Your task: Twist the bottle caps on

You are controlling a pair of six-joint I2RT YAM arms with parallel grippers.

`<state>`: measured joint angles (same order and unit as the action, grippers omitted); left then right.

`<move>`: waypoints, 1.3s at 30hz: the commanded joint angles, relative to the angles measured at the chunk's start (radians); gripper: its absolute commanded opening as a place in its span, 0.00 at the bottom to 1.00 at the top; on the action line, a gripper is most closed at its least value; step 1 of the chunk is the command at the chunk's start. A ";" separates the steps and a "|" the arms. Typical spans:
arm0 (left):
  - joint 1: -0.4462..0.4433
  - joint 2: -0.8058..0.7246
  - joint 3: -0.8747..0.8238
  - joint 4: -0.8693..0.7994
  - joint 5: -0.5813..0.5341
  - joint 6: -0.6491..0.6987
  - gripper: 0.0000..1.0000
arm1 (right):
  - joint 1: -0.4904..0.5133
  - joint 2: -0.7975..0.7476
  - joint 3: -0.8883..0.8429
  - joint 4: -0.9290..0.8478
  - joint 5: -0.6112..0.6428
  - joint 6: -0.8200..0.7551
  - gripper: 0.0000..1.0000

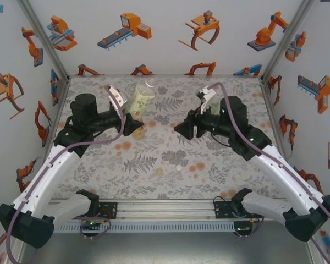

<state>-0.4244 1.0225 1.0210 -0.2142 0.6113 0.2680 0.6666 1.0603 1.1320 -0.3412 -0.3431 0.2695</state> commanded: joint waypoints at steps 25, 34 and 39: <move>0.061 -0.046 -0.158 0.171 0.071 -0.013 0.02 | 0.328 0.484 -0.044 -0.241 0.494 0.477 0.43; 0.062 -0.034 -0.154 0.166 0.087 -0.015 0.01 | 0.327 0.526 -0.101 -0.239 0.541 0.511 0.45; 0.061 -0.026 -0.154 0.168 0.089 -0.017 0.01 | 0.327 0.554 -0.113 -0.239 0.557 0.510 0.45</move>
<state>-0.3695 0.9947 0.8608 -0.0605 0.6739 0.2508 0.9924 1.6020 1.0290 -0.5652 0.1776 0.7631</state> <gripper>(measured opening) 0.565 0.448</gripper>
